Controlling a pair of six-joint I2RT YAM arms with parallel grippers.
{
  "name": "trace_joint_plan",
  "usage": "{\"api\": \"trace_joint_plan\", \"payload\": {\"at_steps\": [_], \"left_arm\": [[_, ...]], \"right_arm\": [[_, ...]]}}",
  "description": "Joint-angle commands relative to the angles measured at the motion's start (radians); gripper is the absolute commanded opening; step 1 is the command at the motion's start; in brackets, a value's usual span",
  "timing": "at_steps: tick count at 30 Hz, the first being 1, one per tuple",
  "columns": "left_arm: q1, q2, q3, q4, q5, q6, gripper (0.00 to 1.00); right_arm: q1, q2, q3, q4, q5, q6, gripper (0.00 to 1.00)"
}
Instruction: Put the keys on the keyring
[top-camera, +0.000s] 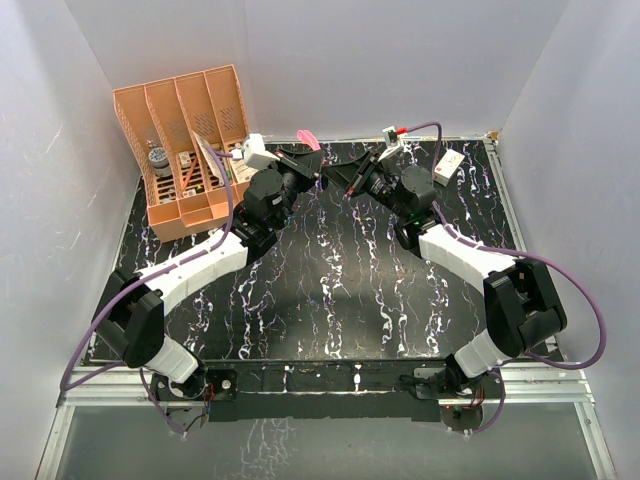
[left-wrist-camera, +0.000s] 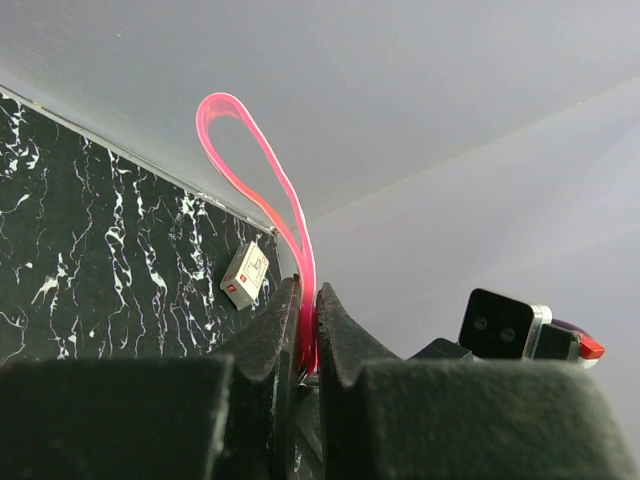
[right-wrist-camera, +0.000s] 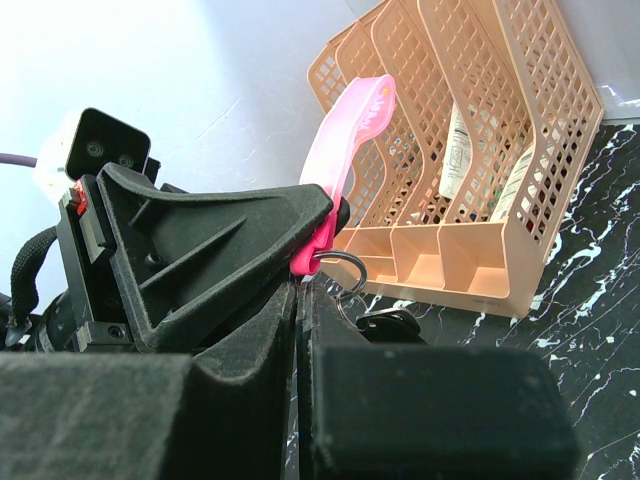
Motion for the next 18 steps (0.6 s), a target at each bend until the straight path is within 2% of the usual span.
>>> {"api": "trace_joint_plan", "payload": {"at_steps": [1, 18], "left_arm": [[-0.007, -0.031, 0.024, 0.054, -0.012, 0.007, 0.0], [-0.007, -0.019, 0.044, 0.058, -0.012, 0.015, 0.0]], "right_arm": [[-0.004, -0.019, 0.028, 0.035, 0.01, 0.004, 0.0], [-0.004, -0.023, 0.016, 0.041, 0.003, 0.032, 0.0]]}}
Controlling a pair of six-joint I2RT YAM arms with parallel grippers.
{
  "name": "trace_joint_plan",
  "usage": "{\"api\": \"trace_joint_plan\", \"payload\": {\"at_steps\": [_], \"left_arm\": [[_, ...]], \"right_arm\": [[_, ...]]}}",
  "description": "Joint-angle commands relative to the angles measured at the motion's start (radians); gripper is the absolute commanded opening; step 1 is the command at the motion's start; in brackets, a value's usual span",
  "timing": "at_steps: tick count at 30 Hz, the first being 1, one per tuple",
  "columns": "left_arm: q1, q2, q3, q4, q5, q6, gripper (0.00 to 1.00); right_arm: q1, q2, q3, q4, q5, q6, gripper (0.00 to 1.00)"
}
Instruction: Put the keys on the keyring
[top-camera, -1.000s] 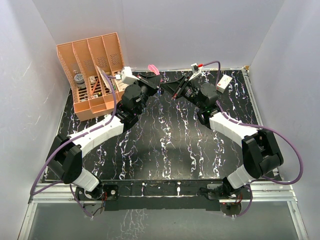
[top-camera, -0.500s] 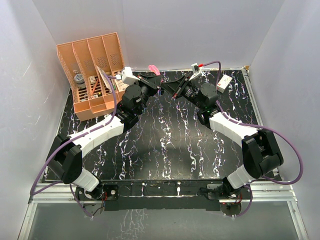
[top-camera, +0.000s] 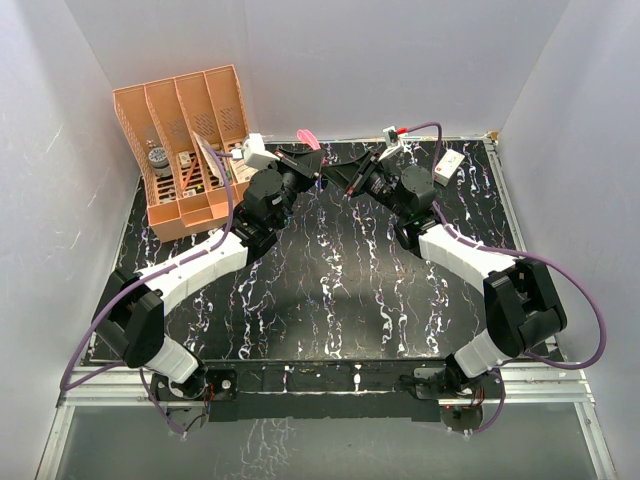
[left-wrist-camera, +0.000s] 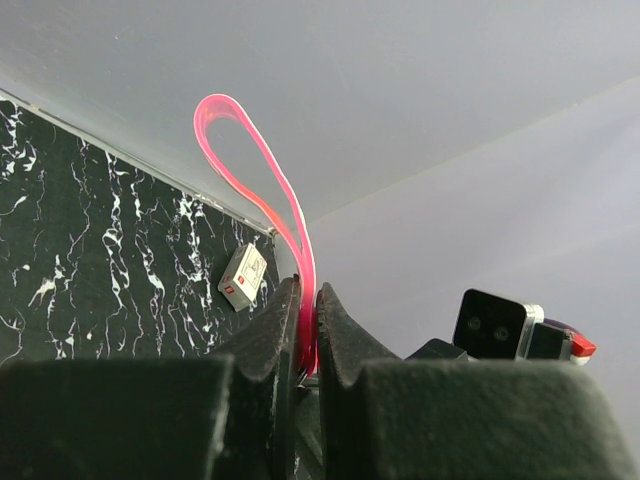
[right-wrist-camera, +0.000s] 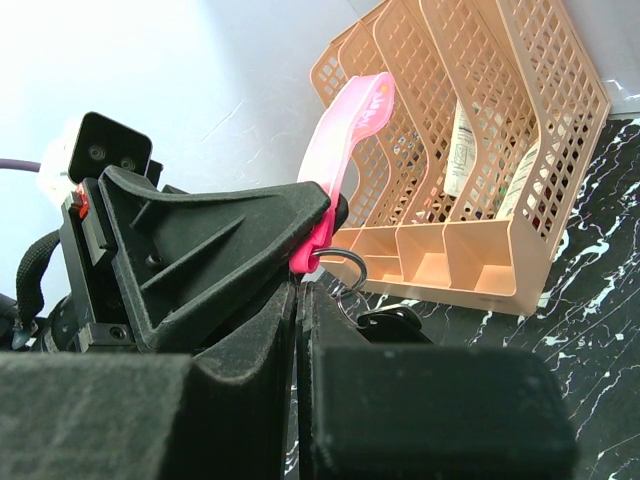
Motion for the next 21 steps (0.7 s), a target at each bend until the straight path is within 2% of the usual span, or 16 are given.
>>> {"api": "trace_joint_plan", "payload": {"at_steps": [1, 21], "left_arm": [[-0.007, -0.018, 0.045, 0.056, -0.013, 0.014, 0.0], [-0.009, -0.02, 0.046, 0.055, -0.011, 0.011, 0.0]], "right_arm": [[-0.004, -0.024, 0.015, 0.042, 0.001, 0.013, 0.0], [-0.004, -0.023, 0.007, 0.042, 0.01, 0.017, 0.0]]}}
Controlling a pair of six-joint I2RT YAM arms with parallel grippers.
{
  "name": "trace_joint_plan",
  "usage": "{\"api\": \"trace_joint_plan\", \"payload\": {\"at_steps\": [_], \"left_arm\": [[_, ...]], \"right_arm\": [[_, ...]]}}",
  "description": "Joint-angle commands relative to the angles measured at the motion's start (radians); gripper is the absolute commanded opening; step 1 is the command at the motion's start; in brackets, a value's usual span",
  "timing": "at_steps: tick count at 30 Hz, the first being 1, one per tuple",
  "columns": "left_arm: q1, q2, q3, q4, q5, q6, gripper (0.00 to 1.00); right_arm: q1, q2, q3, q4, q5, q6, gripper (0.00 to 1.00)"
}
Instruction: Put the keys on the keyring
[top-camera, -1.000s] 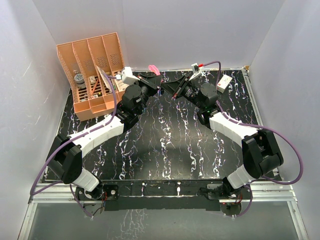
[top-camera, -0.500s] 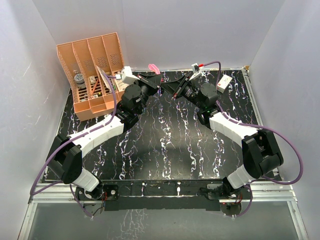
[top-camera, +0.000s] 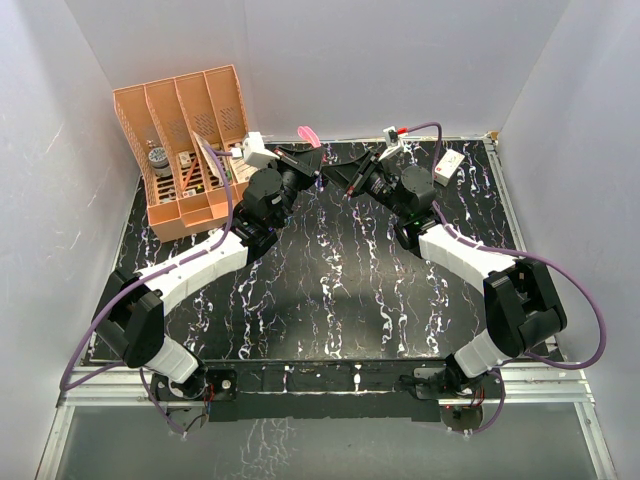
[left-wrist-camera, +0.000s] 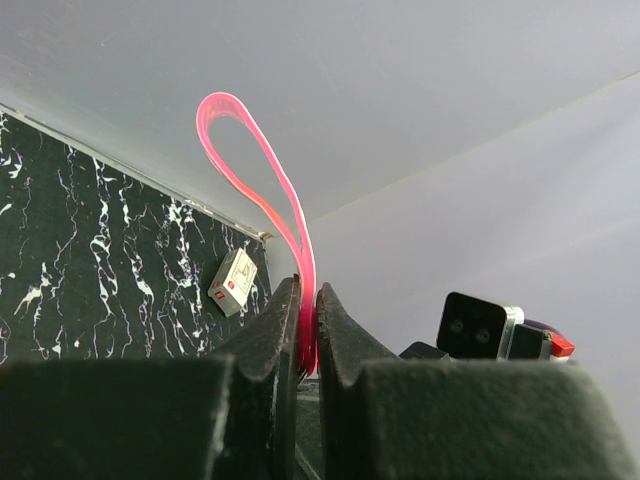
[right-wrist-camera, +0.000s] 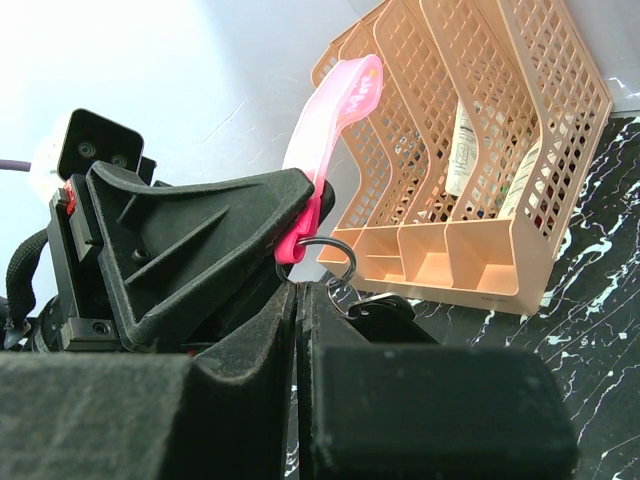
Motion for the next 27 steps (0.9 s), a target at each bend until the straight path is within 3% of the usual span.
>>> {"api": "trace_joint_plan", "payload": {"at_steps": [1, 27], "left_arm": [[-0.006, -0.021, 0.038, 0.035, -0.012, 0.01, 0.0], [-0.006, -0.053, 0.053, -0.018, -0.02, -0.015, 0.0]], "right_arm": [[-0.004, -0.025, 0.006, 0.042, 0.012, 0.004, 0.0], [-0.005, -0.028, 0.003, 0.029, 0.018, 0.006, 0.0]]}}
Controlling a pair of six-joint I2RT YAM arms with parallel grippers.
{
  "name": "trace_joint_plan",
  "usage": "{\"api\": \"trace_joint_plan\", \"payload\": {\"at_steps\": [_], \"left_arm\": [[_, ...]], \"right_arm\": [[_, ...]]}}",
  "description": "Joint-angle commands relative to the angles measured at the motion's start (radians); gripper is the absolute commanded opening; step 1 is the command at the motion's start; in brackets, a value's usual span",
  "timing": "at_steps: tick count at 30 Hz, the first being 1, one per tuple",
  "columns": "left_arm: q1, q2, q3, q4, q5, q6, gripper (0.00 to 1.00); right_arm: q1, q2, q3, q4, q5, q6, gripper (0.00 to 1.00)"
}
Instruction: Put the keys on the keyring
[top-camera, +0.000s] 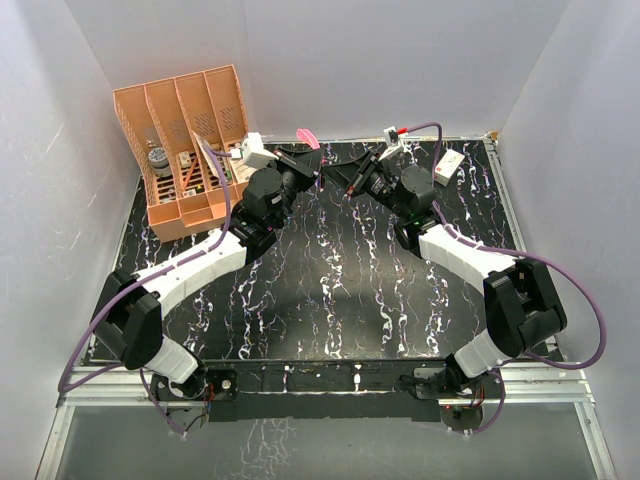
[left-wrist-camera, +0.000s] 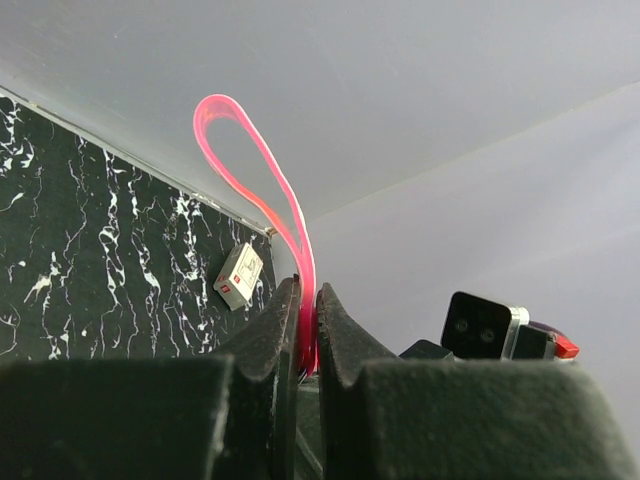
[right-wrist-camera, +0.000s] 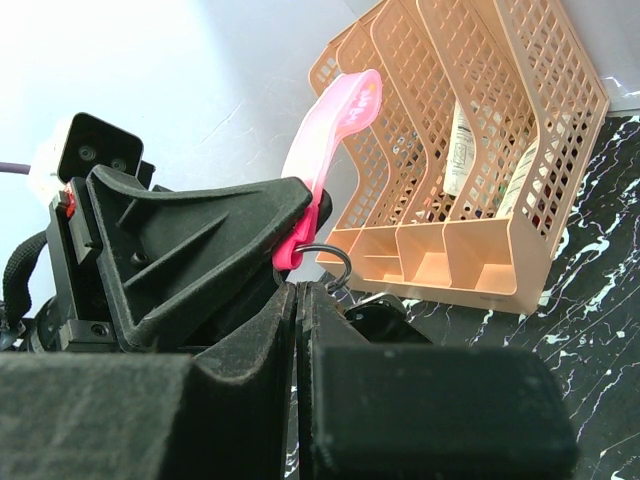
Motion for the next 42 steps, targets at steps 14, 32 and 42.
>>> {"api": "trace_joint_plan", "payload": {"at_steps": [14, 32, 42], "left_arm": [[-0.005, -0.035, 0.043, 0.017, -0.016, 0.002, 0.0], [-0.005, -0.009, 0.053, 0.015, -0.006, 0.002, 0.0], [-0.005, 0.002, 0.06, 0.017, -0.004, 0.005, 0.0]], "right_arm": [[-0.006, -0.05, 0.013, 0.027, 0.016, 0.006, 0.0], [-0.005, -0.052, 0.011, 0.026, 0.007, 0.012, 0.0], [-0.006, -0.058, 0.015, 0.023, 0.008, 0.01, 0.0]]}}
